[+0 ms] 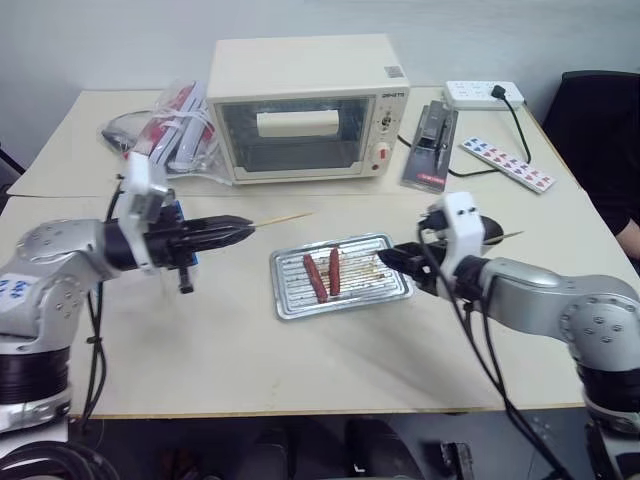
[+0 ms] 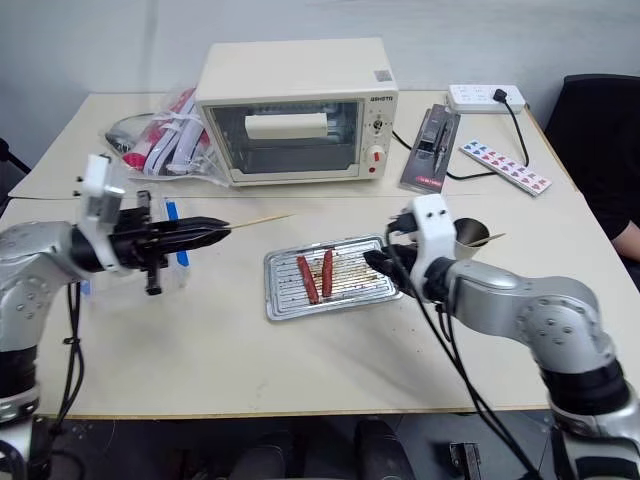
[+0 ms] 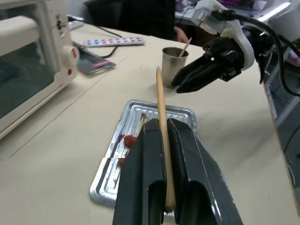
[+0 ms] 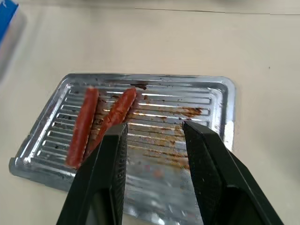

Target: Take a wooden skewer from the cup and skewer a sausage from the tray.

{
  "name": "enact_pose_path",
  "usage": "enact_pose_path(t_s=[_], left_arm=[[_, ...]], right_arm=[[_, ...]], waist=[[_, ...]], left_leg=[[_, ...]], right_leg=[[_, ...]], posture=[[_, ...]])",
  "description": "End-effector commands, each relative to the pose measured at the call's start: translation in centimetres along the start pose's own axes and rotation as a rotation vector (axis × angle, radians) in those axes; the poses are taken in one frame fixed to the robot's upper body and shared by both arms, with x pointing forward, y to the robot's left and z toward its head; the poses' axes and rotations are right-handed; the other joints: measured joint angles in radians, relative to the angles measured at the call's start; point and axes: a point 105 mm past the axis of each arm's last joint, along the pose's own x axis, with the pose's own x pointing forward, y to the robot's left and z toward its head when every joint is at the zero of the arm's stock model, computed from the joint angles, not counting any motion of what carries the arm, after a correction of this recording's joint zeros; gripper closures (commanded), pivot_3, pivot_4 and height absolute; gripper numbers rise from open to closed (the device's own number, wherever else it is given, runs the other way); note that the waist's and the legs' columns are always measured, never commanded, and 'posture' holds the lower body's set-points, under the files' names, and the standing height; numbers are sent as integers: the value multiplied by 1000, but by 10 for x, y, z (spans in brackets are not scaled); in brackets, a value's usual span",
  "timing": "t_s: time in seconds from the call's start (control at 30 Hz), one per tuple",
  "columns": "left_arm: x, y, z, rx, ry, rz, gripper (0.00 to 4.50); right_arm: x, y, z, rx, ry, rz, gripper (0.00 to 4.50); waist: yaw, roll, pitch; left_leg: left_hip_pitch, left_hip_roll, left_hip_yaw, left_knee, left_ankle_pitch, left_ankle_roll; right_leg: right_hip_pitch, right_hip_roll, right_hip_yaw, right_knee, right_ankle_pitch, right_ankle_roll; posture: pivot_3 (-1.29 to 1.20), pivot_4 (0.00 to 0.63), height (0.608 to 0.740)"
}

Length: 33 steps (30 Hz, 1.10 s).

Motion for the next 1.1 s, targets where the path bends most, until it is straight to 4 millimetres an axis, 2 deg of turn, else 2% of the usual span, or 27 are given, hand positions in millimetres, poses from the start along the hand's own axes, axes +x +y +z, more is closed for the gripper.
enact_pose_path(t_s=[0.03,0.13,0.27,0.33,0.57,0.77,1.1], left_arm=[[-11,-6,11,39,0,15,4500],[-16,-4,10,41,9,44,4500],[-14,-6,10,39,3,45,4500],[-13,-6,9,40,2,45,4500],[-12,-6,8,40,-1,39,4500],[-10,-4,10,46,-4,32,4500],[-8,-3,12,54,-11,30,4500]], right_arm=[[11,3,0,-33,-11,-21,2593],[22,10,-4,-59,-2,-22,2593],[31,16,-12,-103,24,-33,1871],[36,20,-13,-117,32,-31,1353],[52,29,-21,-124,45,-15,1353],[68,25,-27,-166,51,-50,1353],[77,23,-37,-206,62,-57,1353]], waist=[[7,0,0],[7,0,0],[1,0,0],[0,0,0],[-4,0,0],[-4,0,0],[-5,0,0]], left_leg=[[0,0,0,0,0,0],[0,-2,-1,0,0,0],[0,-2,-1,0,0,0],[0,-2,-1,0,0,0],[0,-2,0,-1,0,0],[0,-2,0,-1,0,0],[0,-2,0,0,0,0]], right_leg=[[0,0,0,0,0,0],[0,-1,-1,-1,0,0],[0,-1,-1,0,0,0],[0,-1,-1,0,0,0],[-1,-1,0,6,0,0],[-1,-1,-1,6,0,0],[-1,-1,-1,7,0,0]], posture=[[0,150,740],[0,150,740],[0,150,740],[0,150,740],[0,150,740],[0,150,740],[0,150,740]])
